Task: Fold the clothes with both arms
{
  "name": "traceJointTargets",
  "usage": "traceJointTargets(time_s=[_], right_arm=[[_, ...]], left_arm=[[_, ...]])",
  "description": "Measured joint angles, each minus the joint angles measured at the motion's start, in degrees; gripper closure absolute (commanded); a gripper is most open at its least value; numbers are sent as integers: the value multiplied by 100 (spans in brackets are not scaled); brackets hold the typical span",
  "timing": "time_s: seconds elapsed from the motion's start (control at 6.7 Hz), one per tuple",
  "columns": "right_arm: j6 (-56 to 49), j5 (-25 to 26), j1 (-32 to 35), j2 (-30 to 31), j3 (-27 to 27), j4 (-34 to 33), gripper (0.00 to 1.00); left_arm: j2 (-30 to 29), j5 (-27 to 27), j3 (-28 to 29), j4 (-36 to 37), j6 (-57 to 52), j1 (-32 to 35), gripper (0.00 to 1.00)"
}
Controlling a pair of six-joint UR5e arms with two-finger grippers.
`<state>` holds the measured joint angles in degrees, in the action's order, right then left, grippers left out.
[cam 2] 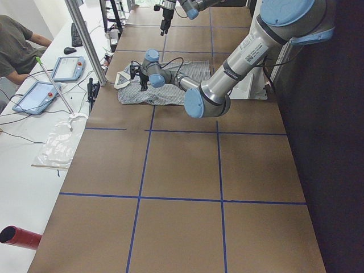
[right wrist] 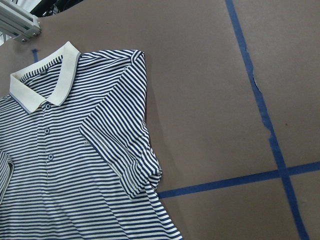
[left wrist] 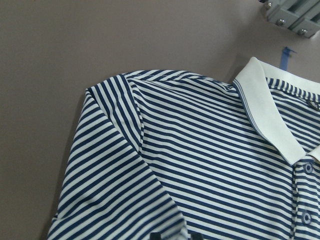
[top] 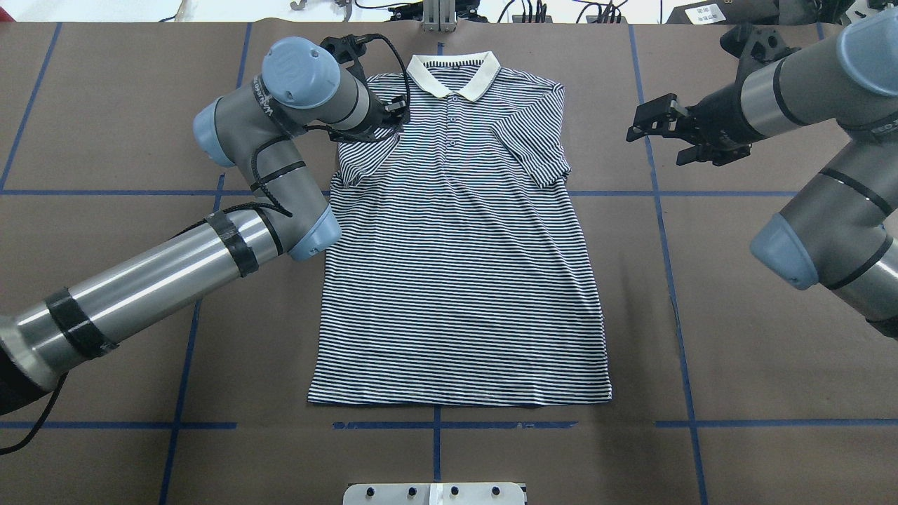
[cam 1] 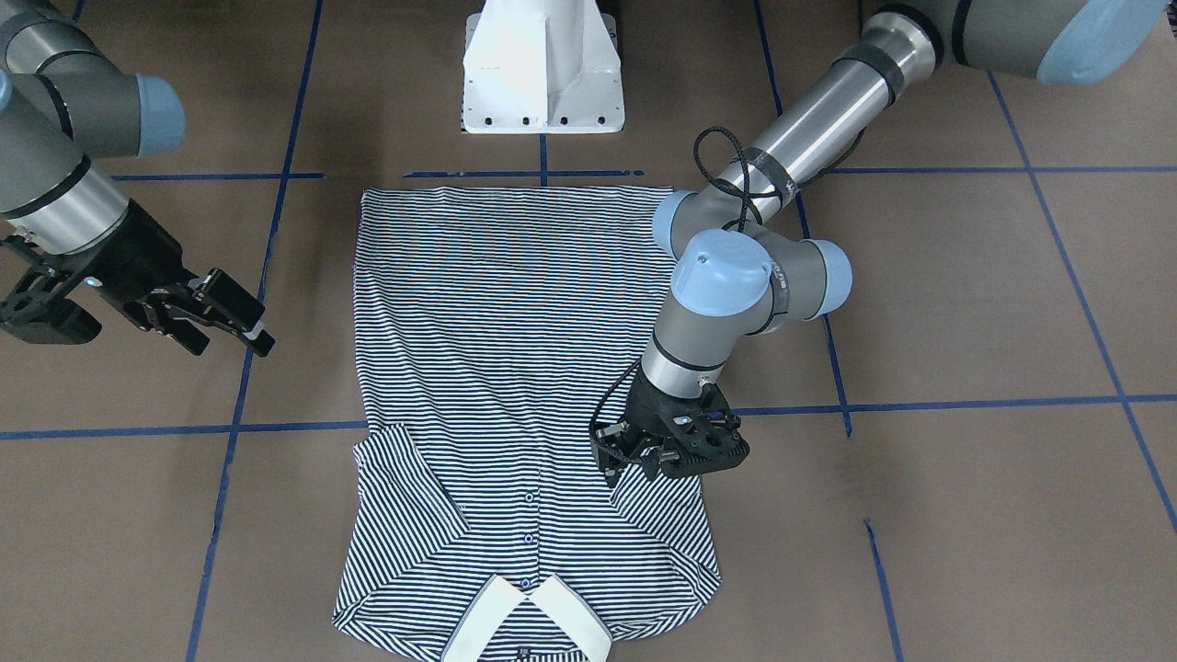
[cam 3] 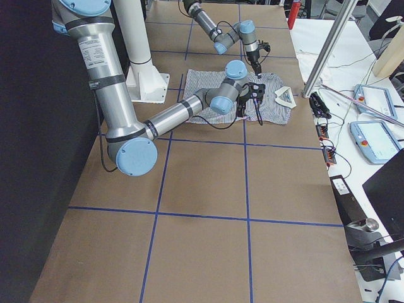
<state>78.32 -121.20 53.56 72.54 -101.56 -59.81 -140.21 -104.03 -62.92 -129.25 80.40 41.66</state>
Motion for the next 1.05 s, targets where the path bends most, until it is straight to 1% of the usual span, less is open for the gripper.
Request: traceJointTargets(time_s=[0.15, 0.3, 0.45, 0.6, 0.75, 0.9, 1.05], right_arm=[[615, 360, -385, -33, -190, -35, 0], [1201, 862, -911, -23, -416, -181, 0], [1669, 1512, -1548, -11, -691, -592, 1], [1945, 2033, -2115, 6, -956, -1075, 2], [2287, 2531, -2669, 72, -1110, -1442, 2], [2733, 3179, -3243, 198, -1204, -1695, 2], [3160, 3635, -3677, 287, -1277, -1949, 4]], left_arm=[[374, -78, -740, 32, -8, -101, 24], [870, -301, -1549, 48, -18, -175, 24], [1380, -629, -2324, 60, -22, -197, 22], [1782, -856, -2937, 64, -14, -203, 21], [1996, -935, -3282, 64, 1, -207, 21], [2115, -956, -3410, 47, 5, -213, 21], [2198, -968, -3434, 18, 6, -220, 21]])
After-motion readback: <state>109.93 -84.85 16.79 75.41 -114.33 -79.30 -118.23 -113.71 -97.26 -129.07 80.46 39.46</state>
